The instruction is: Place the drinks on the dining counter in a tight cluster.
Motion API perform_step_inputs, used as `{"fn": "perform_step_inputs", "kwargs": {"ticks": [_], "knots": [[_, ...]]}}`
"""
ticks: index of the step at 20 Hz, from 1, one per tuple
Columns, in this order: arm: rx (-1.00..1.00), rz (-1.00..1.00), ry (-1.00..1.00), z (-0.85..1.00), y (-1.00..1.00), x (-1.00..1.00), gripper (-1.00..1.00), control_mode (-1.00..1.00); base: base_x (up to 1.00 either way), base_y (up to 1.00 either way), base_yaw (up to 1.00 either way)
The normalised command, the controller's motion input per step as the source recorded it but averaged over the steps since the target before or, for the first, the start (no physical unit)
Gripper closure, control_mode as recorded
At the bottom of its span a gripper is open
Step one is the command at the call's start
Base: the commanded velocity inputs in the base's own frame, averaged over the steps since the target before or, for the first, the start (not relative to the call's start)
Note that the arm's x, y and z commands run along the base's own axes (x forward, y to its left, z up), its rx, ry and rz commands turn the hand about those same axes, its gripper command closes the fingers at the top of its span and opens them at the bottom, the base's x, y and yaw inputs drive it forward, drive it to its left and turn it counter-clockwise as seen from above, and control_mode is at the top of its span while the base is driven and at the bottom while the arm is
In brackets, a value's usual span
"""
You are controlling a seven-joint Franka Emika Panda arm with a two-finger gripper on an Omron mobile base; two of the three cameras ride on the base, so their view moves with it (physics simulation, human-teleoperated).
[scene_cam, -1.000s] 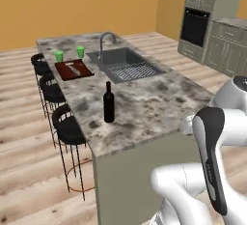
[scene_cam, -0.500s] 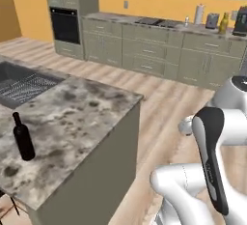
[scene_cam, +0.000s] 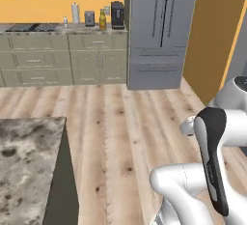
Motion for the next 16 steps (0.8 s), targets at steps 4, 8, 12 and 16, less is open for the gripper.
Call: {"fn": "perform_step_inputs", "kwargs": {"ticks": [4, 8, 12, 16], "knots": [[0.00, 0.00, 0.00, 0.00, 0.00, 0.00, -1.00, 1.00, 1.00, 0.24, -0.31], [0.00, 0.00, 0.00, 0.00, 0.00, 0.00, -1.00, 1.00, 1.00, 0.03, -0.16], [0.00, 0.00, 0.00, 0.00, 0.00, 0.00, -1.00, 1.00, 1.00, 0.06, -0.03], [0.00, 0.00, 0.00, 0.00, 0.00, 0.00, -1.00, 1.00, 1.00, 0.36, 0.05]]}}
